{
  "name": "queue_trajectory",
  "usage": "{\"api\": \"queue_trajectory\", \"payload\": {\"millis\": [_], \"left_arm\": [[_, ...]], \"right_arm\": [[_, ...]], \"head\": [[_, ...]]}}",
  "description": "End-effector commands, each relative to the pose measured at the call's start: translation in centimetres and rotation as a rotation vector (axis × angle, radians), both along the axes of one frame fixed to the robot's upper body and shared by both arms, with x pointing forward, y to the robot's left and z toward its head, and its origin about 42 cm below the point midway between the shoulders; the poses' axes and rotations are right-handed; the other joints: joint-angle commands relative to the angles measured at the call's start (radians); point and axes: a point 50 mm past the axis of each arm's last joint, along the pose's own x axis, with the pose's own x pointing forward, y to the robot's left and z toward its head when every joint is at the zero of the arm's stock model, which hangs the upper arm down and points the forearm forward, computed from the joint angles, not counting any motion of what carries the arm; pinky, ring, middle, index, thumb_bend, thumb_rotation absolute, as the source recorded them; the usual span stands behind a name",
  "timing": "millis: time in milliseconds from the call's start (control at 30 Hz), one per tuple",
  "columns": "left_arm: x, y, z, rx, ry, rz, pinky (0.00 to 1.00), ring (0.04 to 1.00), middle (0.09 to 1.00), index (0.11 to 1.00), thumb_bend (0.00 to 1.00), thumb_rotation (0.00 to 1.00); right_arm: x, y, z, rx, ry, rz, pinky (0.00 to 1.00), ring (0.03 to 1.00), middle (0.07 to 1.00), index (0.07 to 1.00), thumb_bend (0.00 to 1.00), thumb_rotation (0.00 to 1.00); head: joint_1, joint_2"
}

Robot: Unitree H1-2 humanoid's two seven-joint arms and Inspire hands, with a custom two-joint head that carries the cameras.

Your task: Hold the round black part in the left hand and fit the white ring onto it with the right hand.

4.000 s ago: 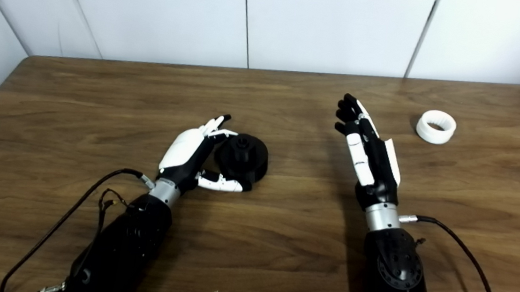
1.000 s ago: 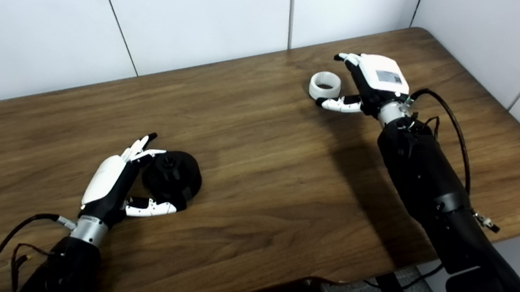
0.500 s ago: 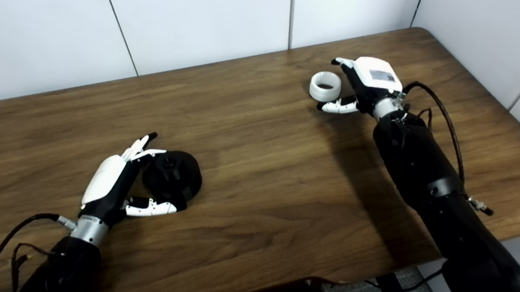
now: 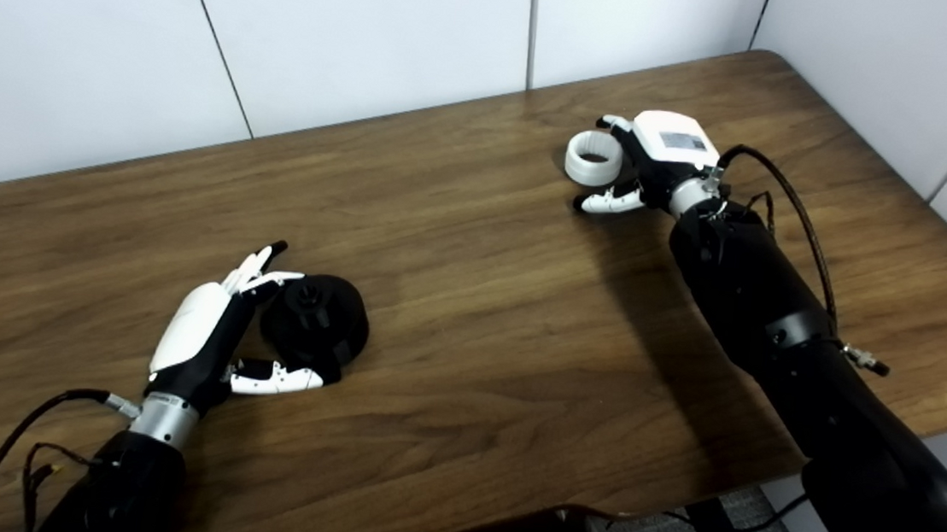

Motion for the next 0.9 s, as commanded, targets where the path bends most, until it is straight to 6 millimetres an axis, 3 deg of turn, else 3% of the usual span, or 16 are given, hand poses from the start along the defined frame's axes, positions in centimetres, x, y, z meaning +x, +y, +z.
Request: {"api": "queue_trajectory", "payload": {"millis": [0,867], "left_arm": [[-1.5,-0.5,-1.8,0.054,0.053,-0.027,0.98,1.0,1.0,0.713,1.0,0.32],[-1.8,-0.3,-2.0,0.06,0.056,-0.031,0.99,1.0,1.0,0.707,1.0,0.35]], "right_arm": [[1.5,0.0,3.2,-0.025,-0.081,0.003,0.89,0.91,0.872,0.91,0.7,0.47],[2.7,0.2,3.5,-0.084,-0.054,0.01,0.87,0.881,0.859,0.885,0.68,0.49]], "head": [[0.002,0.001],[0.014,0.011]]}}
